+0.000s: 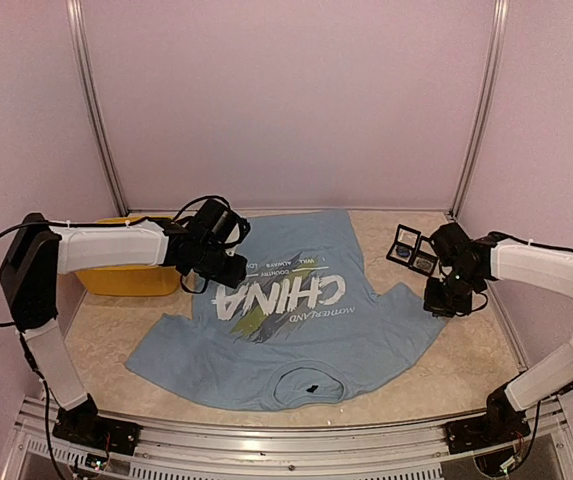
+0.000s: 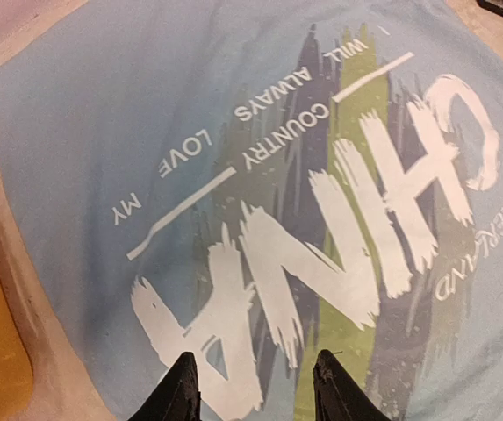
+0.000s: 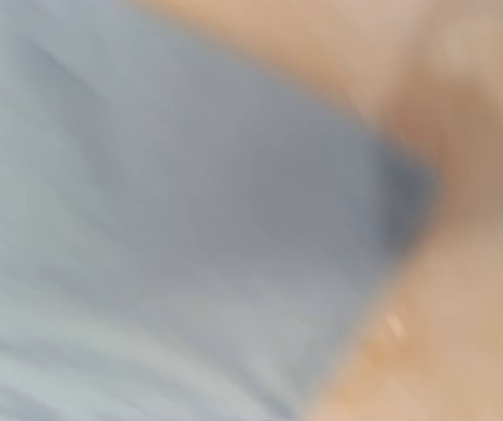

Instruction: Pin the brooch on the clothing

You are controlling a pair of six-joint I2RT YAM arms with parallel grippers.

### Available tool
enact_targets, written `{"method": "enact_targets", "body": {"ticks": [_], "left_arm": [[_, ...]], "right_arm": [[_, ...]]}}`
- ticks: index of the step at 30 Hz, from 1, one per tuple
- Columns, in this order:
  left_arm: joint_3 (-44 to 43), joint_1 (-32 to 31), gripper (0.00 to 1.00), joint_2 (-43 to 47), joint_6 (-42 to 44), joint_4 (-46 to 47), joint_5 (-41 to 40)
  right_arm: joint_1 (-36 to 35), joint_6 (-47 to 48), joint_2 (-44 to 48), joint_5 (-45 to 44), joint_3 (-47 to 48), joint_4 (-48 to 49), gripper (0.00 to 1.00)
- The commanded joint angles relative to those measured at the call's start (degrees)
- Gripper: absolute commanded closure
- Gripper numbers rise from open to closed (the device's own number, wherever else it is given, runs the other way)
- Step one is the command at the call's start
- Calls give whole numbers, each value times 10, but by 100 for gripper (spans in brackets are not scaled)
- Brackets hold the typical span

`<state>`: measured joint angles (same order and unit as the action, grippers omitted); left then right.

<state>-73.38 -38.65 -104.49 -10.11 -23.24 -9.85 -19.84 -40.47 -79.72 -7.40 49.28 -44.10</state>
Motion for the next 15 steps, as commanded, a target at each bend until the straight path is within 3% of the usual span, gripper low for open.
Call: {"method": "enact_targets", "body": {"ticks": [1, 5, 9, 15], "left_arm": [[56, -45, 59, 61, 6, -69, 39], [117, -63, 61, 88, -52, -97, 75], [170, -63, 62, 105, -103, -98, 95], [215, -66, 62, 90, -121, -112, 120]], "right_arm": [[5, 74, -60, 24, 73, 92, 100], [5, 90, -148, 45, 113, 144, 100], [6, 41, -221, 6, 134, 124, 100], [7, -25, -196, -7, 37, 149, 100]]}}
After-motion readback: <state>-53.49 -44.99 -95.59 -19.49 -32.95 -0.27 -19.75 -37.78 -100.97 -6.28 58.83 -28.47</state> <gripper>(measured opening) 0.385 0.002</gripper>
